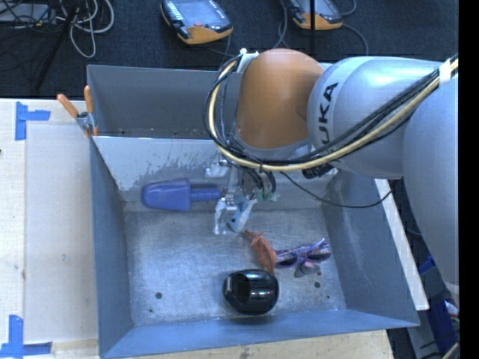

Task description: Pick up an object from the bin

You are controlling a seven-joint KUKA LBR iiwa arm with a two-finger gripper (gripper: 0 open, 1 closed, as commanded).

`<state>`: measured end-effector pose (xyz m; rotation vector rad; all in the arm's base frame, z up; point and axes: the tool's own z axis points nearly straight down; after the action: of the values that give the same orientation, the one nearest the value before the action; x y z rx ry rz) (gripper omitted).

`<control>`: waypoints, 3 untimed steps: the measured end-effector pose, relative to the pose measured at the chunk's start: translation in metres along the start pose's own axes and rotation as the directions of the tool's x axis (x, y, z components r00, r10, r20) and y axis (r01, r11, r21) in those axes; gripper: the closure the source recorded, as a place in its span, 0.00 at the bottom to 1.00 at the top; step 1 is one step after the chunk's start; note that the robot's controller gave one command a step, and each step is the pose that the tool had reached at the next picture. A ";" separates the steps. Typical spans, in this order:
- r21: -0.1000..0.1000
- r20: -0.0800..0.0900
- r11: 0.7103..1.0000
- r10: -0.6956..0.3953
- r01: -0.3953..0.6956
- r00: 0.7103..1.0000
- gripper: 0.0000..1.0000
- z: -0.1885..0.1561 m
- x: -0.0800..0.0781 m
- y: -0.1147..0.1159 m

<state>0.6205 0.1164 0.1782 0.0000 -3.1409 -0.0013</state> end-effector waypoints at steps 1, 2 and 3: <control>0.000 0.001 0.995 0.097 -0.097 0.995 0.00 0.070 0.004 -0.034; 0.000 -0.014 0.972 0.235 -0.235 0.972 0.00 0.107 0.006 -0.050; 0.001 0.004 0.981 0.192 -0.192 0.981 0.00 0.066 -0.003 -0.075</control>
Offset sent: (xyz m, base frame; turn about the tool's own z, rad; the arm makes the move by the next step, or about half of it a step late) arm -0.0044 -0.0527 -0.1082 0.2400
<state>0.6232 0.0414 0.1124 -0.3037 -3.1300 0.0007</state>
